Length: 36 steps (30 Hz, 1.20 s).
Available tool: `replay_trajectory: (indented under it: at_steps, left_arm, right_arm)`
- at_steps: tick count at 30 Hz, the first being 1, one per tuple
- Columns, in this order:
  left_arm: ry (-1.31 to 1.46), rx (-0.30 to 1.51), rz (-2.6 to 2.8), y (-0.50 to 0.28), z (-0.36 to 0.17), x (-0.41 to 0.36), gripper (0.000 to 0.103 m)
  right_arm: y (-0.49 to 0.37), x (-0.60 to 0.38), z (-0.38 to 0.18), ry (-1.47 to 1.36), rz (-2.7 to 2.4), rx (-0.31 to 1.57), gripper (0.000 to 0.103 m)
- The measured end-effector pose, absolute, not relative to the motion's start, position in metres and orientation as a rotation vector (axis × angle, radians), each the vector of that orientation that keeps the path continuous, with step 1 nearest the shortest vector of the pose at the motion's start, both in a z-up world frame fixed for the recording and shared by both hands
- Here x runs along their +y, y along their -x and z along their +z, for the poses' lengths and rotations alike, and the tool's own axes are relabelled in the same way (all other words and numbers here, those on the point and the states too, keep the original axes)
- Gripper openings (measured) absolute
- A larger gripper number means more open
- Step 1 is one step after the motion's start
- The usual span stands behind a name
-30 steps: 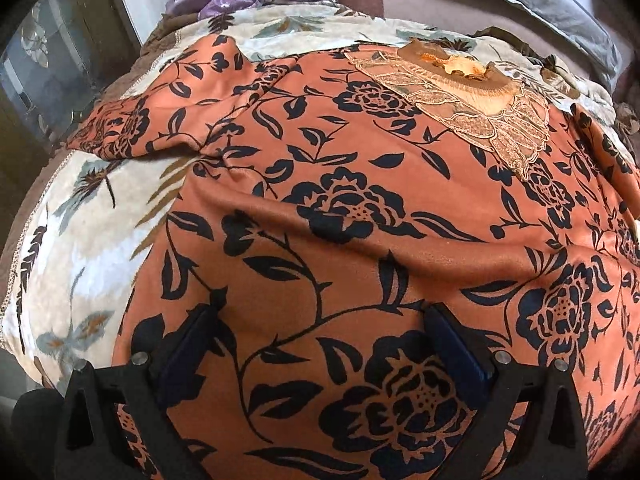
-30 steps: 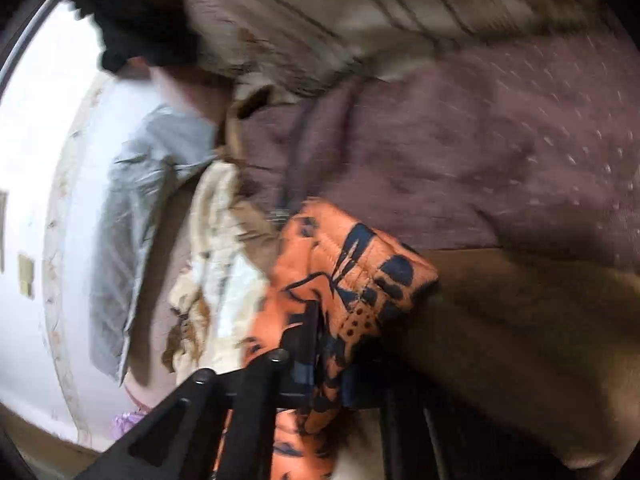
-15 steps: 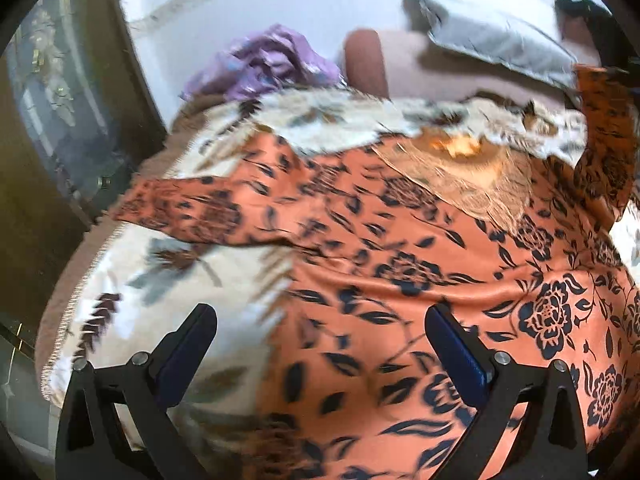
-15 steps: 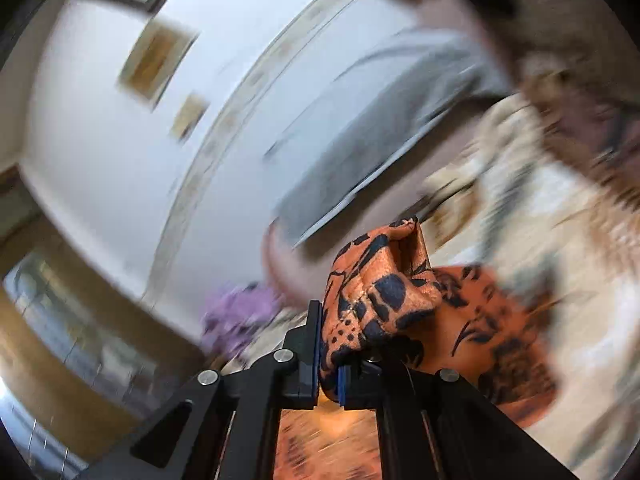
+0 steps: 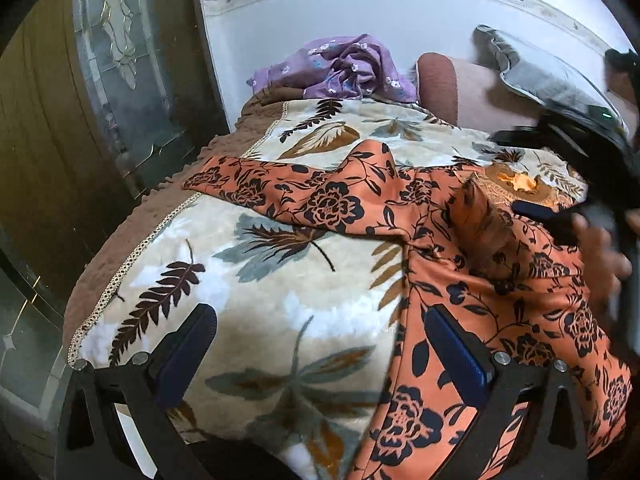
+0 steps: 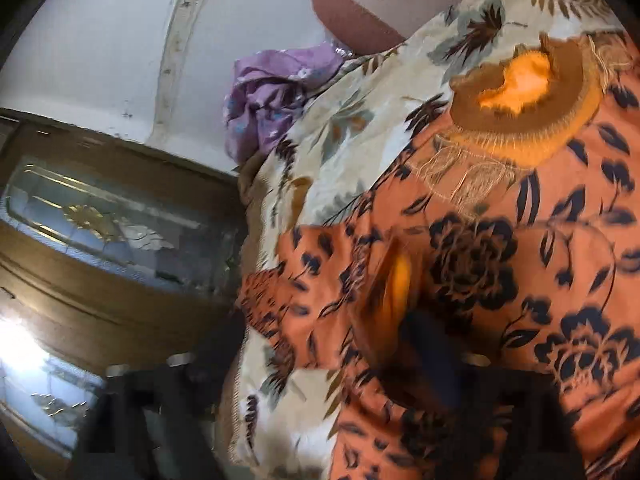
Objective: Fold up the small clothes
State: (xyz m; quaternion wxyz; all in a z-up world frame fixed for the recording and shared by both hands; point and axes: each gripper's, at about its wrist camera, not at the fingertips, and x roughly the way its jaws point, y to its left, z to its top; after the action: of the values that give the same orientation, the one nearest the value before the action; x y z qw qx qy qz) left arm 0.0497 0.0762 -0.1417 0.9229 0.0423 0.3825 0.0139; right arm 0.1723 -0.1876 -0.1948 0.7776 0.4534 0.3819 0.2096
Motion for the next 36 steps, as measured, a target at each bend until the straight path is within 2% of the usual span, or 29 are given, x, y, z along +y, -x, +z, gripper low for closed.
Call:
replay_trajectory:
  at_steps: [7,10,12,14,19,22,26,28,32,36]
  left_arm:
    - [-0.07,0.819,-0.04,-0.08,-0.137,0.039,0.103]
    - [-0.072,0.827,-0.049,-0.101,-0.141,0.021,0.103]
    - [-0.086,0.839,-0.048,-0.119,-0.148,0.006,0.103]
    - [-0.099,0.878,-0.051,-0.142,-0.162,-0.007,0.103]
    - [-0.212,1.11,0.039,-0.201,-0.224,-0.022,0.103]
    - [-0.083,1.082,0.01,-0.196,-0.199,0.003,0.102]
    - [-0.023,0.916,0.08,-0.19,-0.139,0.07,0.102]
    - [0.026,0.912,0.152,-0.202,-0.125,0.11,0.102]
    - [0.173,0.946,0.361,-0.24,-0.119,0.21,0.102]
    - [0.412,0.996,0.41,-0.278,-0.142,0.288,0.102]
  right_arm:
    - [-0.111,-0.277,-0.173,-0.869,0.414,0.753,0.088]
    - [-0.083,-0.327,-0.187,-0.834,0.309,0.773,0.085]
    - [-0.073,-0.353,-0.201,-0.842,0.263,0.775,0.078]
    - [-0.069,-0.377,-0.212,-0.867,0.185,0.782,0.078]
    - [-0.102,-0.399,-0.25,-0.871,-0.007,0.963,0.078]
    - [-0.106,-0.397,-0.242,-0.861,-0.016,0.977,0.078]
    - [-0.098,-0.392,-0.21,-0.822,0.025,0.87,0.078]
    - [-0.094,-0.391,-0.203,-0.826,0.044,0.848,0.078]
    - [-0.093,-0.378,-0.199,-0.771,0.054,0.851,0.078]
    - [-0.098,-0.37,-0.199,-0.744,0.055,0.856,0.078]
